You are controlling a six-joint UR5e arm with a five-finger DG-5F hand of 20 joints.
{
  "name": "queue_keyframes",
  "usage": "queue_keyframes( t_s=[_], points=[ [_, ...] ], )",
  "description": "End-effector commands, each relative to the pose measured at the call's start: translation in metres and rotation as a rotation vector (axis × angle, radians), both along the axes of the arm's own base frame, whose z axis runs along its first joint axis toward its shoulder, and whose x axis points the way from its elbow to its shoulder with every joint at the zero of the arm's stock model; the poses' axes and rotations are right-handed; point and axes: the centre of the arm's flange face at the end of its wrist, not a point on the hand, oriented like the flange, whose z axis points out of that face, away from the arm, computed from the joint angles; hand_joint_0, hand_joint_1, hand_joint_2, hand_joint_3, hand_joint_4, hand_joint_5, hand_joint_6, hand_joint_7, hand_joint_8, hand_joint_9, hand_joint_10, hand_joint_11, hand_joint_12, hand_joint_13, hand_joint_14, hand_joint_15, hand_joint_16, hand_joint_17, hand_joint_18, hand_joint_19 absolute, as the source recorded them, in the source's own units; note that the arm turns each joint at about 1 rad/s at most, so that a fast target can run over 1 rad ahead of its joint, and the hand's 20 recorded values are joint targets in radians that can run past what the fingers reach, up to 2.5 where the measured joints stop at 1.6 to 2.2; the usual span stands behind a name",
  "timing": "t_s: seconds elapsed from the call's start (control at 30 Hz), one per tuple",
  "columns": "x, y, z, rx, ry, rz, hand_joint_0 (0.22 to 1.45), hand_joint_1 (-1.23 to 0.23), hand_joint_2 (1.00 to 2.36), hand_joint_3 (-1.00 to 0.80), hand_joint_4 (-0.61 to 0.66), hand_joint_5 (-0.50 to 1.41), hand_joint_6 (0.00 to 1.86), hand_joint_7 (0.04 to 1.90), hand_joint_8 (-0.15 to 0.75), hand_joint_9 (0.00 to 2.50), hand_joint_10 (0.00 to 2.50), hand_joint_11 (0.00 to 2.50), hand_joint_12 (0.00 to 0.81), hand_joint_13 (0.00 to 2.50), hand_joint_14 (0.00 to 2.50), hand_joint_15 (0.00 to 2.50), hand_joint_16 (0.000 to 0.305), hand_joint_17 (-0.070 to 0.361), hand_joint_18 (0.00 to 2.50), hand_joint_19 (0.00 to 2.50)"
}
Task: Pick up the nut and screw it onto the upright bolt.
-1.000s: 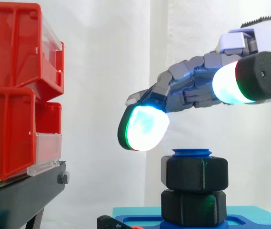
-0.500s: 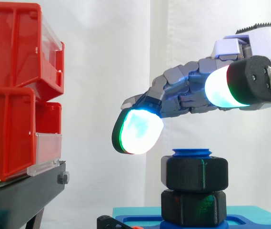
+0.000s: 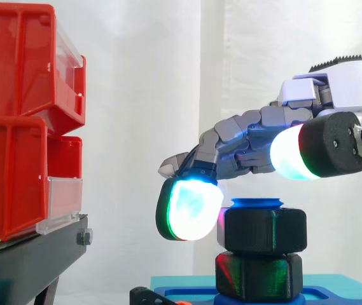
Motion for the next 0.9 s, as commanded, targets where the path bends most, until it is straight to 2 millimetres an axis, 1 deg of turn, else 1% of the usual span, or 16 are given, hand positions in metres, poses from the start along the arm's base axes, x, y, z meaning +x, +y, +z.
queue_keyframes(
  t_s=[0.0, 0.17, 0.33, 0.37, 0.4, 0.43, 0.57, 0.67, 0.77, 0.8, 0.83, 0.87],
  points=[
    [0.0, -0.001, -0.001, 0.0, 0.003, -0.001, 0.43, -0.28, 1.0, -0.5, 0.16, -0.09, 0.5, 0.98, 0.231, 0.15, 0.0, 0.0, 0.381, 0.0, 0.0, 0.0, 0.06, 0.135, 0.0, 0.06],
    [0.0, -0.003, 0.001, 0.001, 0.0, 0.008, 0.43, -0.29, 1.0, -0.5, 0.15, -0.05, 0.5, 1.09, 0.239, 0.27, 0.0, 0.0, 0.38, 0.0, 0.0, 0.0, 0.057, 0.129, 0.0, 0.04],
    [-0.001, -0.007, 0.0, -0.002, 0.001, 0.008, 0.44, -0.32, 1.0, -0.5, 0.12, 0.0, 0.5, 1.22, 0.234, 0.42, 0.0, 0.0, 0.374, 0.13, 0.0, 0.0, 0.054, 0.122, 0.0, 0.0],
    [0.0, -0.009, 0.003, -0.002, 0.0, 0.01, 0.45, -0.33, 1.0, -0.5, 0.1, 0.02, 0.5, 1.23, 0.233, 0.52, 0.0, 0.0, 0.368, 0.19, 0.0, 0.0, 0.051, 0.115, 0.0, 0.0],
    [0.0, -0.01, 0.003, -0.002, 0.0, 0.01, 0.47, -0.38, 1.0, -0.5, 0.05, 0.04, 0.5, 1.27, 0.228, 0.61, 0.0, 0.0, 0.357, 0.27, 0.0, 0.0, 0.048, 0.107, 0.01, 0.0],
    [0.0, -0.012, 0.005, -0.002, 0.003, 0.011, 0.47, -0.39, 1.0, -0.5, 0.04, 0.05, 0.5, 1.28, 0.224, 0.66, 0.0, 0.0, 0.357, 0.29, 0.0, 0.0, 0.047, 0.106, 0.03, 0.0],
    [0.0, -0.018, 0.009, -0.005, 0.003, 0.005, 0.48, -0.47, 1.0, -0.5, 0.0, 0.07, 0.5, 1.29, 0.213, 0.82, 0.0, 0.0, 0.338, 0.42, 0.0, 0.0, 0.042, 0.095, 0.21, 0.0],
    [0.0, -0.025, 0.01, -0.01, 0.002, -0.004, 0.48, -0.49, 1.0, -0.5, -0.01, 0.08, 0.5, 1.3, 0.209, 0.97, 0.0, 0.0, 0.326, 0.49, 0.0, 0.0, 0.039, 0.088, 0.29, 0.0],
    [0.0, -0.032, 0.014, -0.024, 0.001, -0.008, 0.49, -0.51, 1.0, -0.5, -0.02, 0.09, 0.5, 1.33, 0.183, 1.12, 0.0, 0.0, 0.302, 0.62, 0.0, 0.0, 0.036, 0.081, 0.47, 0.01],
    [0.0, -0.033, 0.015, -0.027, 0.002, -0.007, 0.49, -0.52, 1.0, -0.5, 0.0, 0.1, 0.5, 1.34, 0.175, 1.23, 0.0, 0.0, 0.286, 0.71, 0.0, 0.0, 0.034, 0.076, 0.57, 0.05],
    [0.0, -0.034, 0.015, -0.028, 0.002, -0.005, 0.5, -0.52, 1.0, -0.5, 0.0, 0.1, 0.5, 1.34, 0.173, 1.24, 0.0, 0.0, 0.282, 0.72, 0.0, 0.0, 0.033, 0.075, 0.59, 0.07],
    [-0.001, -0.035, 0.015, -0.033, 0.0, -0.002, 0.5, -0.52, 1.0, -0.5, 0.0, 0.1, 0.5, 1.34, 0.172, 1.31, 0.0, 0.0, 0.274, 0.76, 0.0, 0.0, 0.033, 0.075, 0.65, 0.1]
  ],
)
